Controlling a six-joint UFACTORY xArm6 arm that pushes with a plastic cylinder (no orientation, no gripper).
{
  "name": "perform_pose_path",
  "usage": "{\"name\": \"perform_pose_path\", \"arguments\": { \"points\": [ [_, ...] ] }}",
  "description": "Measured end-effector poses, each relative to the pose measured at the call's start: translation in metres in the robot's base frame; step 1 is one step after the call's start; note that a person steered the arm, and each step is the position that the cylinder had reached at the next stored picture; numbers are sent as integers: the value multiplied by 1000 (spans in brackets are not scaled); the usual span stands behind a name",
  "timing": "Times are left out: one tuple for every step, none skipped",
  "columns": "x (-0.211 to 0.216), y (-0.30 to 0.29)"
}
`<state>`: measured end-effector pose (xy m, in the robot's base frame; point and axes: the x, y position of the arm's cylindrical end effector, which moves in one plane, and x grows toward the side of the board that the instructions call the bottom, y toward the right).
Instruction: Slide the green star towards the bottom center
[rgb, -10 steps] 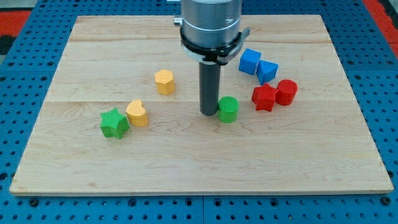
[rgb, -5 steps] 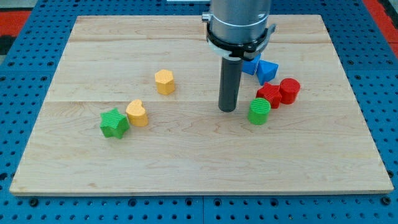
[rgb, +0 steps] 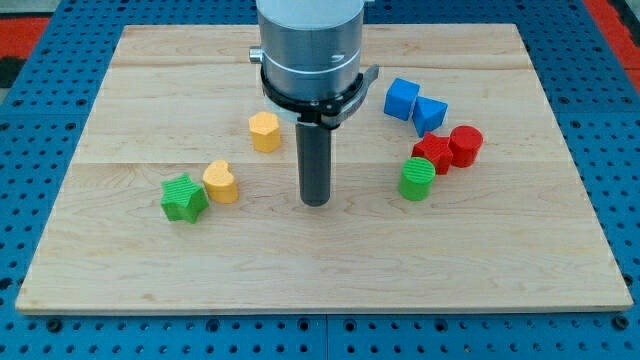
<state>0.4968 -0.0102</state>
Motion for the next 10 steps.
{"name": "perform_pose_path", "arguments": {
  "points": [
    [15, -1],
    [23, -3],
    [24, -16],
    [16, -61],
    [-4, -112],
    [-25, -153],
    [-38, -175],
    [-48, -195],
    [-46, -226],
    [-37, -236]
  ]
}}
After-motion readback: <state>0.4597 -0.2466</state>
